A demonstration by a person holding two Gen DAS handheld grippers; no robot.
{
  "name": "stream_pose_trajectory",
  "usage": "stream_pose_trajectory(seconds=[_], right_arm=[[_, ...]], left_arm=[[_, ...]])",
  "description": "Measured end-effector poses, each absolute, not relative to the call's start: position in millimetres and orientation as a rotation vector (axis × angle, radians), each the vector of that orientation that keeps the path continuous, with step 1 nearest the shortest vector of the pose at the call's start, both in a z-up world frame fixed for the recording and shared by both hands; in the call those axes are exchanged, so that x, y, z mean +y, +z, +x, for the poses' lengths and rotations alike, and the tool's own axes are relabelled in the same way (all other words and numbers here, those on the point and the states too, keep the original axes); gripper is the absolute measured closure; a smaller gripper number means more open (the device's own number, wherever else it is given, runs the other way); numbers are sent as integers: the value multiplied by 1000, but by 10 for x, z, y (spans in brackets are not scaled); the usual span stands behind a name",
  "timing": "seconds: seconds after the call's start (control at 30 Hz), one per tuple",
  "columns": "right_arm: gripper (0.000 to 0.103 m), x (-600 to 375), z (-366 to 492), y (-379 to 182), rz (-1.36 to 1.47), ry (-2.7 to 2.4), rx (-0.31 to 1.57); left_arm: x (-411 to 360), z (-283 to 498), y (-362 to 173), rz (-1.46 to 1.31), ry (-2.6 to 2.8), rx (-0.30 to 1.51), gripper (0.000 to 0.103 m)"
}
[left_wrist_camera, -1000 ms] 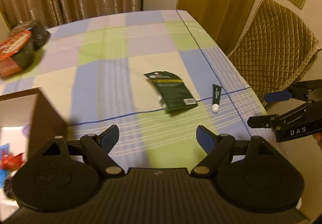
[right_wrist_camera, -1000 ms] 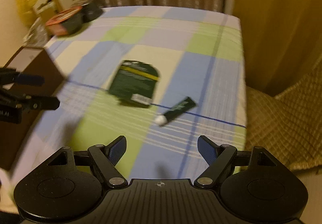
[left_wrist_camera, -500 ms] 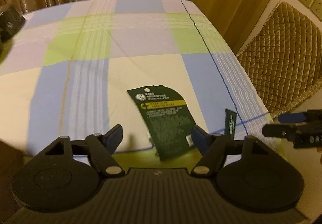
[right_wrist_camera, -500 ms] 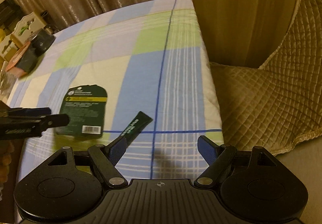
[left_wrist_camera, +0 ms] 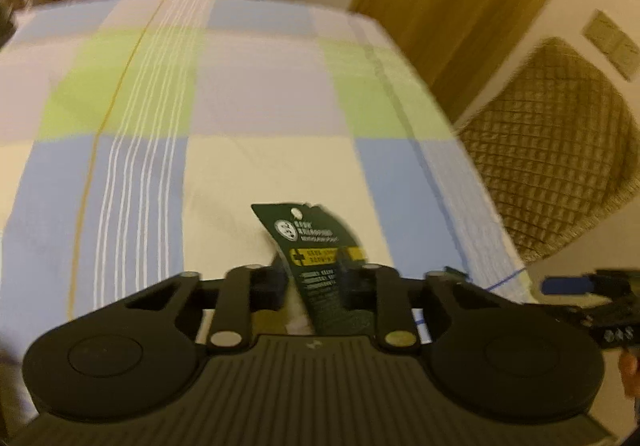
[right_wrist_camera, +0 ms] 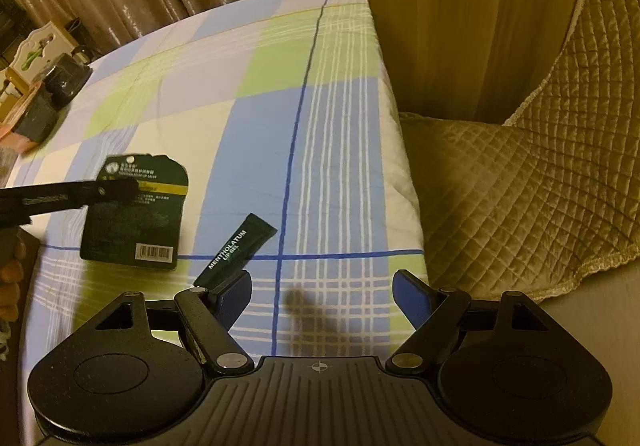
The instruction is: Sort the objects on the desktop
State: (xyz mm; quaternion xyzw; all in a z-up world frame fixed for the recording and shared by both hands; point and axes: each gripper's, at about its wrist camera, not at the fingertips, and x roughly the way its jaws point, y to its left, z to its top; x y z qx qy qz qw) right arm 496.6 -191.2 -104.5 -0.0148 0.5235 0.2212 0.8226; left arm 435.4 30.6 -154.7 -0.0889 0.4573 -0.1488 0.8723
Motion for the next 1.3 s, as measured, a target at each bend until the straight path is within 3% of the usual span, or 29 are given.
stream_pose_trajectory(seconds=[0.23, 0.43, 0.53, 0.7, 0.77, 1.1, 1.17, 1.3], right_arm=[[23, -1766, 4928, -1038, -45, 506, 1107], [23, -1667, 4804, -1007, -48, 546, 1104], [23, -1671, 4749, -1007, -46, 541, 1109], [23, -1722, 4705, -988, -16, 536, 1120], [23, -1720, 4704, -985, -10, 536, 1121], [24, -1338, 4861, -1156, -39, 567, 1083], [54, -1265, 4905, -1232, -59, 567, 1097], [54, -1185, 4909, -1278, -128, 582, 1064]], left_arm=[[144, 3856, -1120, 135, -439, 842, 99], [-205, 3104, -1030, 548, -560, 824, 100], [-329, 2747, -1148, 629, -641, 862, 98], [-224, 2528, -1273, 469, -652, 968, 87], [-135, 2481, -1246, 373, -643, 995, 77], [138, 2341, -1105, 167, -472, 1037, 65], [208, 2319, -1076, 137, -446, 1043, 62], [336, 2260, -1014, 104, -427, 1055, 56]])
